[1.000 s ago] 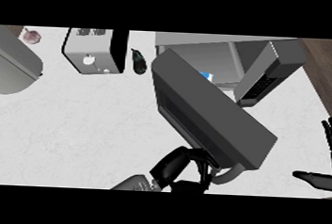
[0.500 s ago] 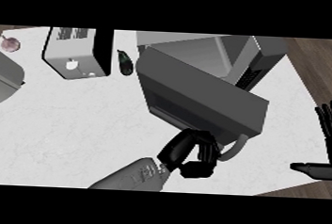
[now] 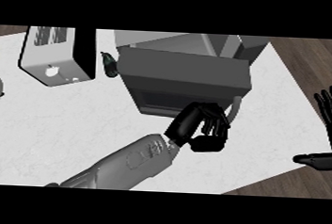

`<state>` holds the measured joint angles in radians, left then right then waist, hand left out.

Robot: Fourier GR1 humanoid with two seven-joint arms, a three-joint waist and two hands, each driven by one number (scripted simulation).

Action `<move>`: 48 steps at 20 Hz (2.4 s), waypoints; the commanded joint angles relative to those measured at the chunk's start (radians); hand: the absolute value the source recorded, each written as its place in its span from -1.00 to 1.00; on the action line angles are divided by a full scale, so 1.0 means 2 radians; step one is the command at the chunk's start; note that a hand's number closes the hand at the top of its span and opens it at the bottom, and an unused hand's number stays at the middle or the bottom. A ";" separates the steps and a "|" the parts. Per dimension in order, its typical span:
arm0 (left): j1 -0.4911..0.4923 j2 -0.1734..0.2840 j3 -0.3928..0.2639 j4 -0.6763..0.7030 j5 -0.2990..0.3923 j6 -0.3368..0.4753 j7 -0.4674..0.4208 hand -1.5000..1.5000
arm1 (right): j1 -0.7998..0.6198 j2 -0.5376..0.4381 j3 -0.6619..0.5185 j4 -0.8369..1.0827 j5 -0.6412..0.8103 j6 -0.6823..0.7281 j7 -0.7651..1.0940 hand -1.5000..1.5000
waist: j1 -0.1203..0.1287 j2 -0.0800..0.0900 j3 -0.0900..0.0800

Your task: Pick up the milk, place it into the microwave and close the microwave

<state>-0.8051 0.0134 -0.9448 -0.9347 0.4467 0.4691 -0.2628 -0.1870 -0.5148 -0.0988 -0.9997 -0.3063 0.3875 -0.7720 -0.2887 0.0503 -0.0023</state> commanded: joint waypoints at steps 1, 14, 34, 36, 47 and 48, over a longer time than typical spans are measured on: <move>-0.044 -0.006 0.014 0.010 0.023 0.009 -0.004 1.00 | -0.021 -0.008 0.001 -0.009 -0.011 0.031 -0.005 -1.00 | -0.014 0.008 0.001; -0.124 -0.006 0.035 0.075 0.068 0.032 0.007 1.00 | -0.054 -0.020 0.018 -0.045 -0.047 0.068 0.033 -1.00 | -0.054 0.020 0.004; -0.187 -0.006 0.050 0.109 0.106 0.037 -0.012 1.00 | -0.109 -0.051 0.106 -0.159 -0.059 0.171 0.085 1.00 | -0.069 0.029 0.007; -0.186 -0.006 0.050 0.112 0.111 0.041 -0.013 1.00 | -0.107 -0.054 0.117 -0.175 -0.060 0.174 0.093 1.00 | -0.074 0.027 0.007; -0.181 -0.005 0.048 0.118 0.124 0.055 -0.019 1.00 | -0.102 -0.055 0.147 -0.244 -0.082 0.172 0.126 1.00 | -0.087 0.027 0.007; -0.182 -0.005 0.049 0.112 0.127 0.060 -0.020 1.00 | -0.105 -0.057 0.145 -0.249 -0.084 0.169 0.129 1.00 | -0.092 0.028 0.007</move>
<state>-1.1264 0.0552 -0.8469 -0.7755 0.6941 0.5866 -0.3085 -0.3968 -0.6296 0.1775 -1.4711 -0.4639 0.6554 -0.4660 -0.4461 0.0881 0.0082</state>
